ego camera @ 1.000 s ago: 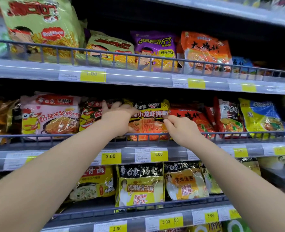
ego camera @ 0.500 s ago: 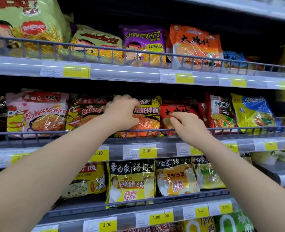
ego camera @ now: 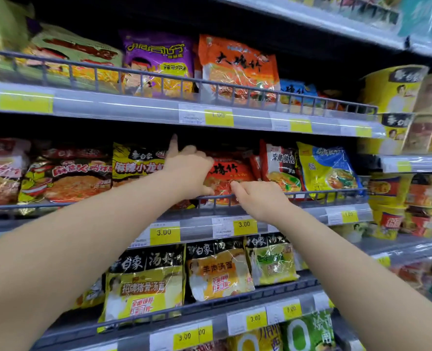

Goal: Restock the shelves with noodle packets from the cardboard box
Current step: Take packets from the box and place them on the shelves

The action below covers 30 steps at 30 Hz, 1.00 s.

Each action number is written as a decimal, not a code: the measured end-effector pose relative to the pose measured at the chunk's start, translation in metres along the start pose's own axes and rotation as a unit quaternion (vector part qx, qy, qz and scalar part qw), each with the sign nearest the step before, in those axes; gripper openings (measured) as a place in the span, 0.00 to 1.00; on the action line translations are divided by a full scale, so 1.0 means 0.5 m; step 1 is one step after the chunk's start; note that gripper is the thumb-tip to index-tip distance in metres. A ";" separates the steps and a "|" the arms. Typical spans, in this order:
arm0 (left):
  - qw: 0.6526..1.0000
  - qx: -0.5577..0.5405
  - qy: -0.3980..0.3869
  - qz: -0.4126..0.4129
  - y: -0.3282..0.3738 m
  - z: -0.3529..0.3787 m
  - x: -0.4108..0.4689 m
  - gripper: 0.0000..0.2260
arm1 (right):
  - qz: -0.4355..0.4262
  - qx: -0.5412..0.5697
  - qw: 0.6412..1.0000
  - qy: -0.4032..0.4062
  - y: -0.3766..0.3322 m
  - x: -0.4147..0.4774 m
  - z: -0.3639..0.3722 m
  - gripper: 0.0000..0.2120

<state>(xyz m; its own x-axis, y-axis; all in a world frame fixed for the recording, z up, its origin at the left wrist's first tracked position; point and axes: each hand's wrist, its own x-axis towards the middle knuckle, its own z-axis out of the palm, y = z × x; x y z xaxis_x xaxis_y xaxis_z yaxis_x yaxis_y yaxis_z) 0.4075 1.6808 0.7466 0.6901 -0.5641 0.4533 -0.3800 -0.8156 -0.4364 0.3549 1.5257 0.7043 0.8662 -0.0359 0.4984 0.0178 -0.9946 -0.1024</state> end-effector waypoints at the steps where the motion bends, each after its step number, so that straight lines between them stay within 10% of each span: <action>1: 1.000 -0.007 0.000 0.009 0.001 0.002 0.005 0.25 | -0.001 0.010 1.000 -0.020 -0.009 0.008 0.000 0.22; 10: 0.998 0.034 -0.049 -0.016 0.017 0.001 0.044 0.23 | -0.024 0.032 0.999 -0.015 -0.011 0.005 0.009 0.20; 19: 0.963 -0.261 0.059 0.034 0.094 -0.010 0.089 0.16 | 0.045 0.065 0.983 0.163 0.126 -0.038 -0.037 0.14; 30: 0.920 -0.325 0.011 -0.221 0.232 -0.045 0.226 0.42 | 0.008 -0.055 0.991 0.121 0.389 0.038 -0.047 0.18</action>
<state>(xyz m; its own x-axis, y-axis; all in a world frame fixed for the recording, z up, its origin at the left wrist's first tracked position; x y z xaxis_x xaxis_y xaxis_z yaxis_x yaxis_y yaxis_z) 0.4276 1.5195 0.7645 0.8561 -0.1556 0.4928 -0.3575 -0.8669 0.3473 0.3628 1.3292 0.7141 0.7212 -0.0608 0.6900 -0.0616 -0.9978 -0.0236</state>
